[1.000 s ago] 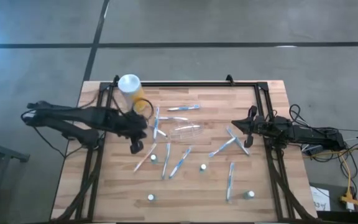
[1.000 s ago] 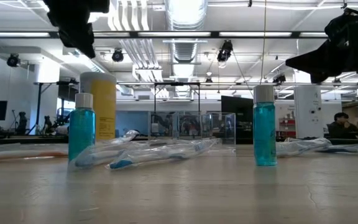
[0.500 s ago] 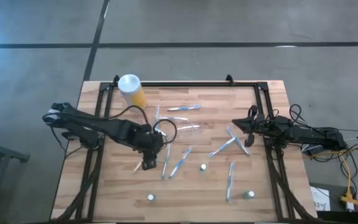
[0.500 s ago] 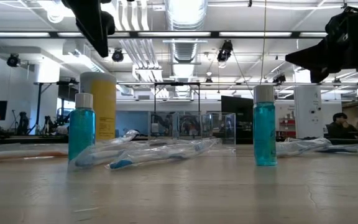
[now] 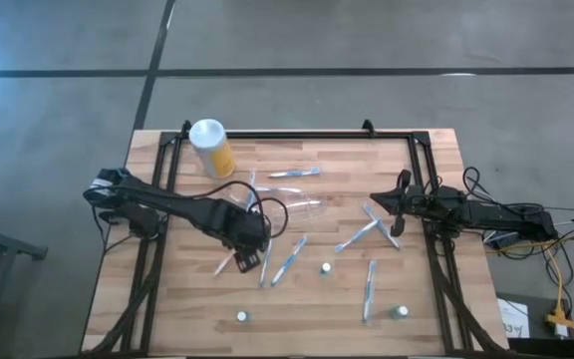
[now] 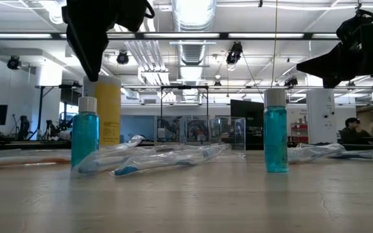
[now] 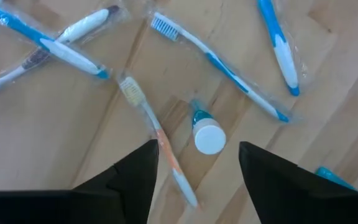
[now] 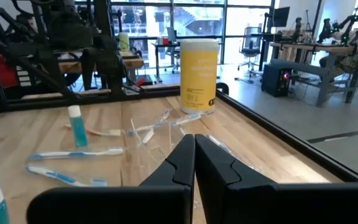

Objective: Pick & Place toothbrushing station
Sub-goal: Put the mouthwash into the middle section of the transparent organizer

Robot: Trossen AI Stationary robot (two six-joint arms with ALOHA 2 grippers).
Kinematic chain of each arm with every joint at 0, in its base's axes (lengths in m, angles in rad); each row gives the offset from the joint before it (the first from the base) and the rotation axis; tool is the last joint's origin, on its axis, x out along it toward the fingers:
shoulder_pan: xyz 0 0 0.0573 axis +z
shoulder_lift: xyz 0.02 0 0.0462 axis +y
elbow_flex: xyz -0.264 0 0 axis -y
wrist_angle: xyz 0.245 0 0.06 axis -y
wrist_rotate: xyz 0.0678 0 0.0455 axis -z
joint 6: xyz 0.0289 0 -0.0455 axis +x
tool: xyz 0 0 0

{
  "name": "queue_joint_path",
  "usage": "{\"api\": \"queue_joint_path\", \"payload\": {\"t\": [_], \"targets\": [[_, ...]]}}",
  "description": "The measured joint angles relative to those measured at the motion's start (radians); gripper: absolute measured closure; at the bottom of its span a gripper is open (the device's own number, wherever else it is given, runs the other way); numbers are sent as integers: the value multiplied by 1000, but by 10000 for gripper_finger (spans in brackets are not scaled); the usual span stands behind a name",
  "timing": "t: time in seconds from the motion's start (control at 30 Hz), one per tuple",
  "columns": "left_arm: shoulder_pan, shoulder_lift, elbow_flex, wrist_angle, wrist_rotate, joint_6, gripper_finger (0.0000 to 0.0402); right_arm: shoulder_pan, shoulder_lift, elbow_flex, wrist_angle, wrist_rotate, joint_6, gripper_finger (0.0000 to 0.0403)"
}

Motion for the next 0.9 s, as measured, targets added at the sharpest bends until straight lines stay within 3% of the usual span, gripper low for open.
{"api": "queue_joint_path", "payload": {"t": [0.23, 0.57, 0.9], "targets": [[5, 4, -13, -8, -10, -172, 179, 0, 0, 0, 24, 0, -1, 394], [2, 41, -16, -9, -8, -186, 174, 0, 0, 0, 38, 0, -1, 394], [-7, 91, -16, 13, 62, -178, 174, 0, 1, 0, 34, 0, 0, 394]]}}
